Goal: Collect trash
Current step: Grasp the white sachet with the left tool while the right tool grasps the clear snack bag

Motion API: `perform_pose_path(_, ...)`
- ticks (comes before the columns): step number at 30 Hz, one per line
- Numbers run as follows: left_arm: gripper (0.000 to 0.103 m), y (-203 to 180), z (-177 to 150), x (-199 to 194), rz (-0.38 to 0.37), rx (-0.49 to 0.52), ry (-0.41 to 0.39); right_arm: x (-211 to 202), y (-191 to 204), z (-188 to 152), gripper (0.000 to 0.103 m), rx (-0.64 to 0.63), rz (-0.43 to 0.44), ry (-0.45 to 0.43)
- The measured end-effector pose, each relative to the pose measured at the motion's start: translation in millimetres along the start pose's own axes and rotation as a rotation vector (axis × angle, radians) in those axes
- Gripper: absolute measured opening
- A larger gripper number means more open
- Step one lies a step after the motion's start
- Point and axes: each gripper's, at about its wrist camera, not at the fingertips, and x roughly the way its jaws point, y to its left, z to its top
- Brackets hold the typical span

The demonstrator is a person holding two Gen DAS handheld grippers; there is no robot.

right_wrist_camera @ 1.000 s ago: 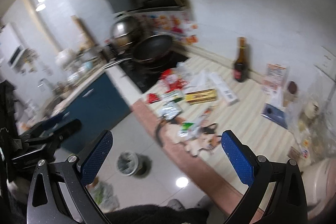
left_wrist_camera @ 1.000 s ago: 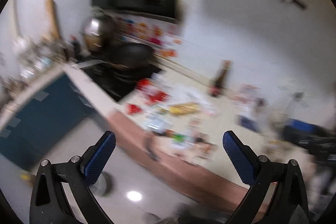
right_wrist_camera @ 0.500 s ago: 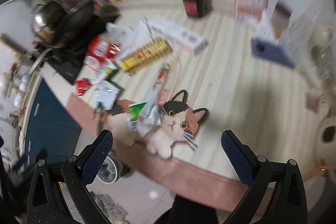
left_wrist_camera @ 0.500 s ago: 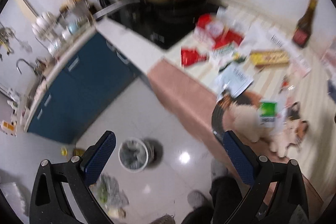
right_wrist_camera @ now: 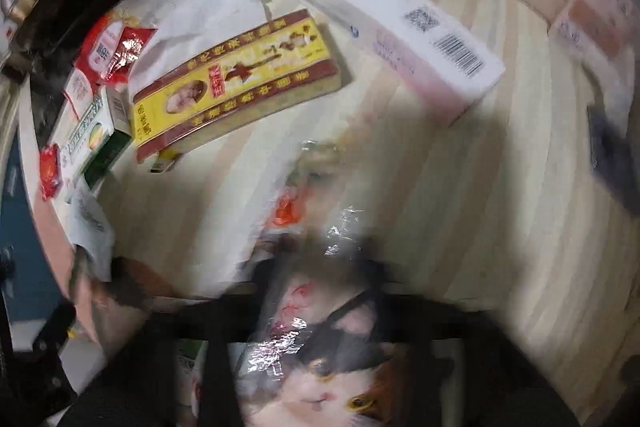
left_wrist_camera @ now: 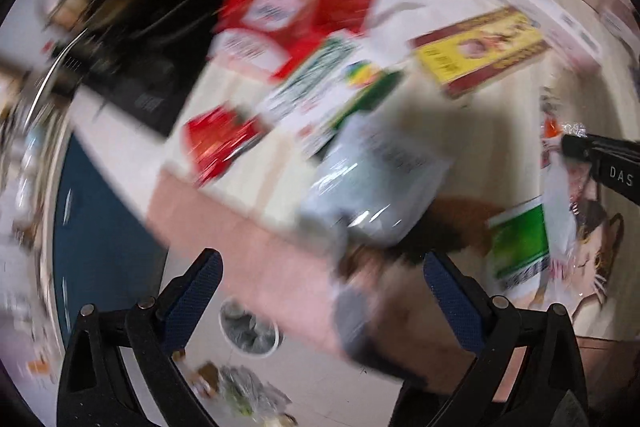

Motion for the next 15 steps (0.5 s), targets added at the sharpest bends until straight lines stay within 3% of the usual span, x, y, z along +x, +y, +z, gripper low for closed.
perform_pose_path(6,0.102,-36,29,23,-0.033,0.089,0.035,-12,-46,2,0.007,0.059,0.030,0.002)
perform_pose_path(7,0.098,-38,32,27,-0.037,0.090,0.043,-15,-53,1,0.007,0.067,0.027,0.000)
perform_pose_path(8,0.087,-40,34,31,-0.042,0.093,0.052,-17,-58,1,0.007,0.071,0.022,0.000)
perform_pose_path(13,0.081,-35,42,35,-0.089,0.067,0.075,-13,-79,3,0.007,0.112,0.019,0.014)
perform_pose_path(15,0.060,-32,44,35,-0.155,0.052,0.078,-4,-89,10,0.007,0.122,0.021,0.017)
